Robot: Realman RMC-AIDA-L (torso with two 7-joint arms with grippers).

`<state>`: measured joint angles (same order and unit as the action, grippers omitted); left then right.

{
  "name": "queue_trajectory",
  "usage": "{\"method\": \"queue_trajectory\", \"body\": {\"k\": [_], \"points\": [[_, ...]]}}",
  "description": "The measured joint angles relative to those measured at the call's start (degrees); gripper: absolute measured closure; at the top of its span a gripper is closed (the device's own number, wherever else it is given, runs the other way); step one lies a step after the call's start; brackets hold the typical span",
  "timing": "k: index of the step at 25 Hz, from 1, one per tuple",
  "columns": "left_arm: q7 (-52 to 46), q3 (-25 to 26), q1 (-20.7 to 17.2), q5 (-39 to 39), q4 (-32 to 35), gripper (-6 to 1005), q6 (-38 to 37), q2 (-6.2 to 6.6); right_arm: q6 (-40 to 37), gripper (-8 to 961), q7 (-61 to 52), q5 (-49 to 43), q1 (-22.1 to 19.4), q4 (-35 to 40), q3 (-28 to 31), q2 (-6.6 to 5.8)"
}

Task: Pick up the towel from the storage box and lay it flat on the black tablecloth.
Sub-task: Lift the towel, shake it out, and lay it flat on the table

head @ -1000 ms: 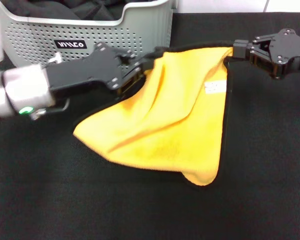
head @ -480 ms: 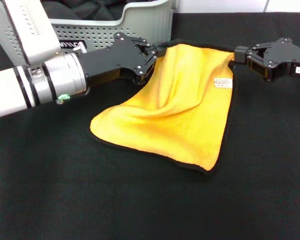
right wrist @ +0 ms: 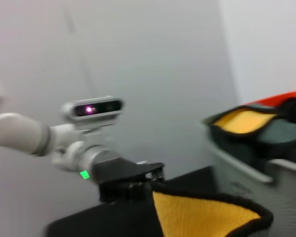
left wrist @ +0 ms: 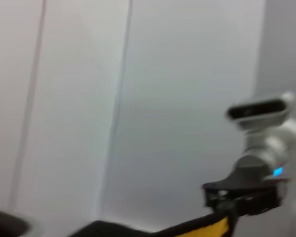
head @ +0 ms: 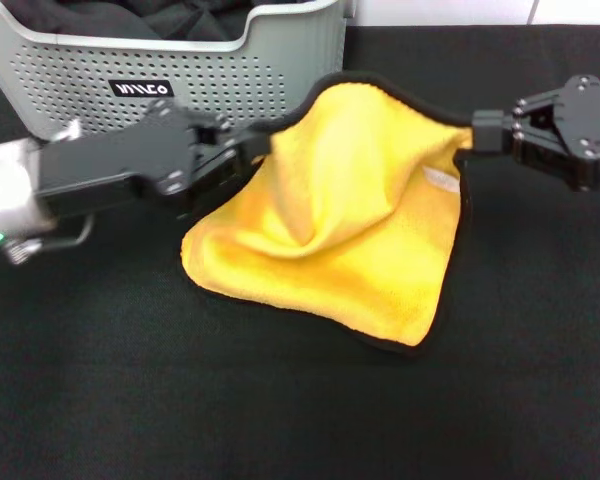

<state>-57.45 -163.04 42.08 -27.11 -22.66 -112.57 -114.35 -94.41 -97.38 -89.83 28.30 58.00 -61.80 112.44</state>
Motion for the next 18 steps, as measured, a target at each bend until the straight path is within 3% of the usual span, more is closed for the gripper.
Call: {"method": "queue_trajectory", "body": {"k": [4,7,10,15,18], "points": [[-7.0,0.0,-1.5,3.9,2.4,987,-4.2,3.56,-7.6,947,-5.0,0.3,-2.4,7.1,0.4,0.0],[-8.0,0.0,-2.5,9.3,7.7,987,-4.3,7.07,-14.0,947,-6.7,0.4,-3.7,10.5,1.4,0.91],[-7.2,-0.1,-3.1,18.2,14.9,987,-4.4,11.77,-20.2,947,-7.5,0.9,-4.1,11.7,2.3,1.73],[-7.0,0.0,-3.5,26.2,24.6,987,-4.7,16.51,-27.9,947,-8.0,1.6,-4.8,12.1,2.2,2.16],[-7.1,0.0,-3.6,27.1,27.2,987,-4.8,17.54,-28.7,947,-8.1,2.2,-5.1,12.0,0.1,1.56]]}}
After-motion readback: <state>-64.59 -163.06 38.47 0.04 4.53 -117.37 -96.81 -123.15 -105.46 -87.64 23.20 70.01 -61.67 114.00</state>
